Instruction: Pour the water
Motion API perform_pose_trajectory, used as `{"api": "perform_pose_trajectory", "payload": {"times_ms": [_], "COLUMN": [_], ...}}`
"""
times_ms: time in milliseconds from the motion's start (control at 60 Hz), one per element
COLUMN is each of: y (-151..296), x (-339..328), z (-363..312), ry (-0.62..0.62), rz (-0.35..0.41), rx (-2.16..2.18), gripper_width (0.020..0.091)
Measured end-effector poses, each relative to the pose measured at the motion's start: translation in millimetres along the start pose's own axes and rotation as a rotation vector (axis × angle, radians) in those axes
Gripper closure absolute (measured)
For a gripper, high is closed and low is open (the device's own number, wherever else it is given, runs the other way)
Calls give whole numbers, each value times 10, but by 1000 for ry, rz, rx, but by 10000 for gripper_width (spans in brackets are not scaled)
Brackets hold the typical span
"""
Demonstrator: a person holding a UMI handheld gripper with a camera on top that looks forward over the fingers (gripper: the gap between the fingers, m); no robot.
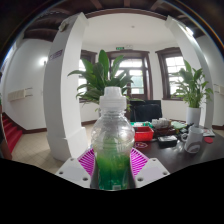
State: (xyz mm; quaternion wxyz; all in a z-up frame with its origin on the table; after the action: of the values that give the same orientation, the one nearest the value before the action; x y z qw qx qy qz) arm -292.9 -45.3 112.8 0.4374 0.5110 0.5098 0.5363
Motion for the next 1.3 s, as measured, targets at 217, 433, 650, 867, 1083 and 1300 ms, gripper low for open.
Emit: {"api": "perform_pose_trajectory", "payload": {"times_ms": [217, 433, 650, 867, 1083, 1300], "y": [-9, 104, 520, 681, 721, 743], "x": [-37, 113, 575, 789, 957, 1016], "z": [29, 252, 926, 1746, 2265, 2541], "ry": [-16, -20, -136, -248, -309, -339], "rz": [43, 16, 64, 185, 303, 388], "rx": [17, 156, 751, 1341, 1765, 2068], "gripper_width": [756, 757, 755, 755, 755, 741]}}
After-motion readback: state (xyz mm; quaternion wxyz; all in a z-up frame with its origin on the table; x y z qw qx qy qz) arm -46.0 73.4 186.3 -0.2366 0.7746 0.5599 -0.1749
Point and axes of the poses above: the point between the fingertips, and its own axes, seen from behind it with the camera up: z to the right, y up, x forward, the way the camera looks, the point moved 8 cm from there along -x, backward, against the way the camera looks, and after that the axes turned 14 degrees about z, right-handed, at the moved point
